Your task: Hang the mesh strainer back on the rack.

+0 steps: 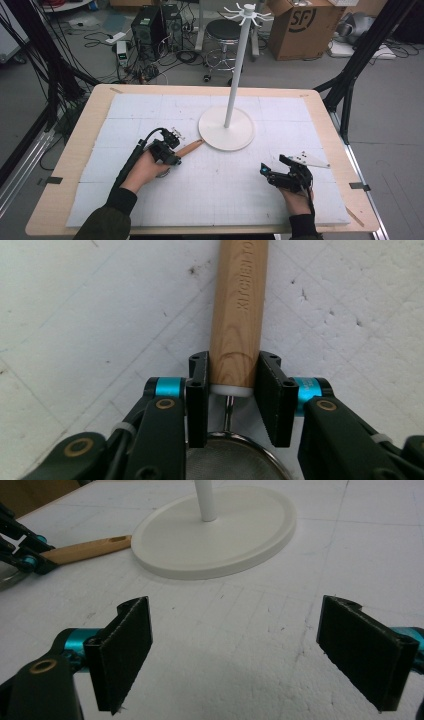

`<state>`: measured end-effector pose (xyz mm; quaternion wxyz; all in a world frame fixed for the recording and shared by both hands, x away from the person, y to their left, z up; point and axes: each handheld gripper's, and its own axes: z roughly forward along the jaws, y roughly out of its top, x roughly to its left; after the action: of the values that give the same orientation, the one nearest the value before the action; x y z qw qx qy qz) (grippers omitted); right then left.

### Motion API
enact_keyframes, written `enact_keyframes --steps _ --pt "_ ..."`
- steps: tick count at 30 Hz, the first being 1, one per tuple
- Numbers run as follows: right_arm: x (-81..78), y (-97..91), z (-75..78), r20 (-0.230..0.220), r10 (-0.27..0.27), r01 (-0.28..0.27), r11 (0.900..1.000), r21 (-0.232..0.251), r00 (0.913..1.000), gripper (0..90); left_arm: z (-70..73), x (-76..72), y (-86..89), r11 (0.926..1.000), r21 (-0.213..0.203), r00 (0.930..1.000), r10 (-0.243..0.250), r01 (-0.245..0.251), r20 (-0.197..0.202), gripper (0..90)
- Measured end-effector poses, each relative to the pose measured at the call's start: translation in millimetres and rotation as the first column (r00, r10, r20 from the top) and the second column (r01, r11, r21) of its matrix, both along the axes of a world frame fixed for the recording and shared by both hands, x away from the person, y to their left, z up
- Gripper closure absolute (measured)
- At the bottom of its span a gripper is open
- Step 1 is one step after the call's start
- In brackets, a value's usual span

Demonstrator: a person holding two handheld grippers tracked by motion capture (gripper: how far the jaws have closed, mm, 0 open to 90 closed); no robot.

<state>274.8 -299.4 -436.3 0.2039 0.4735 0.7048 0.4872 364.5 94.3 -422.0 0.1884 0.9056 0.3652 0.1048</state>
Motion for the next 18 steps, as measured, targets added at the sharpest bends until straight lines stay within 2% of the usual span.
enact_keyframes --steps 4,7,8,10,14,16,18 --pt "-0.3 -0.4 0.2 -0.005 -0.001 0.001 1.0 0.005 1.0 13.9 -2.2 -2.6 3.5 0.9996 -0.029 0.9998 -0.003 0.004 0.019 68.9" --pt "-0.2 0.2 -0.1 -0.006 0.003 -0.003 1.0 0.0 1.0 13.8 -2.6 -3.7 2.7 0.9997 -0.026 0.9996 -0.003 0.004 0.028 69.3" --pt "-0.1 0.6 -0.2 -0.004 0.001 -0.001 1.0 -0.001 1.0 13.9 -2.2 -3.7 2.4 0.9999 -0.014 0.9996 -0.008 0.008 0.028 69.4" --pt "-0.2 0.9 -0.2 -0.004 0.001 -0.001 1.0 0.0 1.0 13.8 -2.3 -3.8 2.5 0.9998 -0.017 0.9996 -0.006 0.006 0.028 69.4" --pt "-0.2 0.9 -0.2 -0.005 0.0 0.0 1.0 -0.004 1.0 13.8 -1.9 -2.4 5.8 0.9992 -0.04 0.9998 -0.01 0.01 0.018 69.8" --pt "-0.5 0.2 -0.2 -0.006 -0.001 0.001 1.0 -0.001 1.0 13.8 -2.3 -2.4 9.7 0.9977 -0.068 0.9998 -0.006 0.007 0.018 69.9" --pt "-0.1 -0.7 -0.7 -0.01 -0.003 0.003 1.0 0.001 0.9999 13.8 -3.1 -1.4 16.9 0.9924 -0.123 1.0 0.007 -0.006 0.007 69.9"
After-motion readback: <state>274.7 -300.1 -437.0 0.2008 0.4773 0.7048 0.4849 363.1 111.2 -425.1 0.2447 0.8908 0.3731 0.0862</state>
